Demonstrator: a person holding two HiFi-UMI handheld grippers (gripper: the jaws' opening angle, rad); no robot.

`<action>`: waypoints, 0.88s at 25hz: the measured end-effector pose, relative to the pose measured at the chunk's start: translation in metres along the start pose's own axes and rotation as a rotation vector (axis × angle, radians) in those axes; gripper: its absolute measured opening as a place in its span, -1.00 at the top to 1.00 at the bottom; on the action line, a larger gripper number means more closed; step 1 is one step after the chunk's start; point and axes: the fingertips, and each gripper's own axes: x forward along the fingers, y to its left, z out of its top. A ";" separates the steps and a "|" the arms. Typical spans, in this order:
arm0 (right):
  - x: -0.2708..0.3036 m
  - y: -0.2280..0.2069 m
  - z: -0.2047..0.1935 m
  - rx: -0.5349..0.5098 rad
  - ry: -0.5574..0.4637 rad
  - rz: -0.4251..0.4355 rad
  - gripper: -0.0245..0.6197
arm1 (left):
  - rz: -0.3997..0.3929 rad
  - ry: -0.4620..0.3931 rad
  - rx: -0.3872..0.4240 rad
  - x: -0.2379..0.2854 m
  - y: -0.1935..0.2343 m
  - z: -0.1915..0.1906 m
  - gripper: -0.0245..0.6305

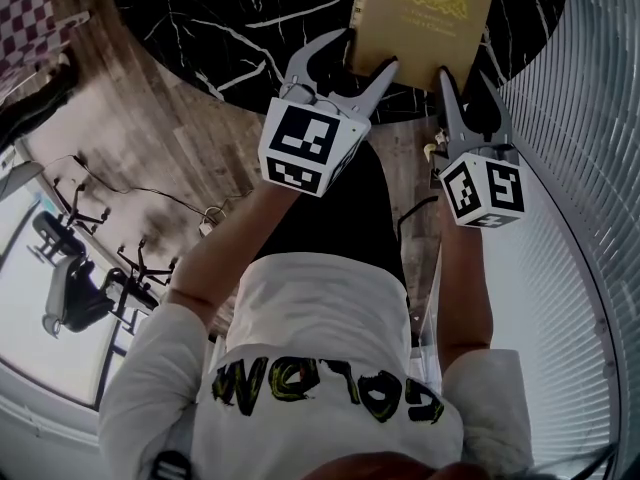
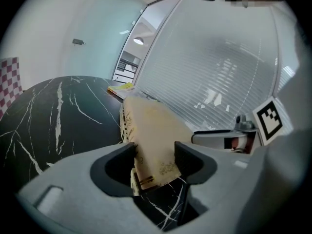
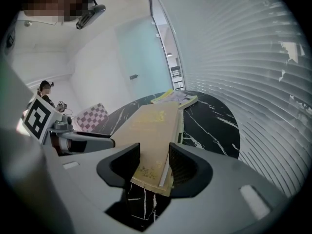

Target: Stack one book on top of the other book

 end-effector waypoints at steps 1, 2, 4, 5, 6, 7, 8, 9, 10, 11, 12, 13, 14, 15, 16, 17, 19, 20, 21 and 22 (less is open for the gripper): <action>0.000 0.000 0.000 -0.001 -0.001 0.000 0.33 | 0.001 -0.003 0.004 0.000 0.000 0.000 0.13; 0.001 0.000 -0.001 -0.002 -0.002 0.001 0.33 | 0.003 -0.006 0.008 0.001 0.000 0.000 0.13; 0.001 0.000 -0.001 -0.004 -0.005 0.003 0.33 | 0.005 -0.008 0.007 0.000 0.001 -0.001 0.13; 0.001 0.000 -0.001 -0.005 -0.006 0.004 0.33 | 0.006 -0.007 0.005 0.000 0.001 -0.001 0.13; 0.001 0.000 -0.001 -0.006 -0.006 0.004 0.33 | 0.007 -0.005 0.005 0.000 0.001 -0.002 0.13; 0.001 0.000 -0.001 -0.008 -0.007 0.004 0.33 | 0.007 -0.005 0.005 0.001 0.001 -0.002 0.13; 0.001 0.000 -0.001 -0.009 -0.008 0.004 0.33 | 0.007 -0.008 0.007 0.001 0.001 -0.002 0.13; 0.002 0.000 -0.001 -0.011 -0.008 0.005 0.33 | 0.006 -0.012 0.010 0.001 0.001 -0.001 0.13; 0.002 0.000 -0.001 -0.012 -0.008 0.005 0.33 | 0.005 -0.014 0.013 0.001 0.001 -0.001 0.13; 0.002 0.000 -0.002 -0.013 -0.007 0.004 0.33 | 0.002 -0.015 0.018 0.001 0.001 -0.001 0.13; 0.002 0.000 -0.002 -0.015 -0.006 0.003 0.32 | -0.001 -0.016 0.022 0.001 0.001 -0.001 0.13; 0.001 0.000 -0.002 -0.017 -0.005 0.002 0.32 | -0.004 -0.015 0.023 0.001 0.000 -0.001 0.13; 0.001 0.000 -0.002 -0.019 -0.004 0.001 0.32 | -0.006 -0.014 0.021 0.001 0.000 -0.002 0.13; 0.001 0.000 -0.002 -0.021 -0.003 0.000 0.32 | -0.008 -0.013 0.019 0.001 0.000 -0.002 0.13; 0.001 0.000 -0.003 -0.022 -0.003 0.001 0.32 | -0.009 -0.012 0.018 0.001 0.000 -0.002 0.13; 0.001 0.000 -0.003 -0.023 -0.003 0.002 0.32 | -0.010 -0.012 0.019 0.001 0.000 -0.002 0.12; 0.001 0.000 -0.002 -0.028 -0.002 0.004 0.31 | -0.009 -0.015 0.026 0.001 0.000 -0.001 0.12; 0.001 0.000 -0.001 -0.034 0.000 0.003 0.31 | -0.007 -0.015 0.038 0.000 0.001 0.000 0.12; 0.000 0.000 0.000 -0.044 0.002 -0.001 0.31 | -0.004 -0.015 0.053 0.000 0.000 0.001 0.12; -0.002 0.000 0.001 -0.056 0.002 -0.005 0.31 | -0.002 -0.013 0.067 -0.001 0.000 0.002 0.12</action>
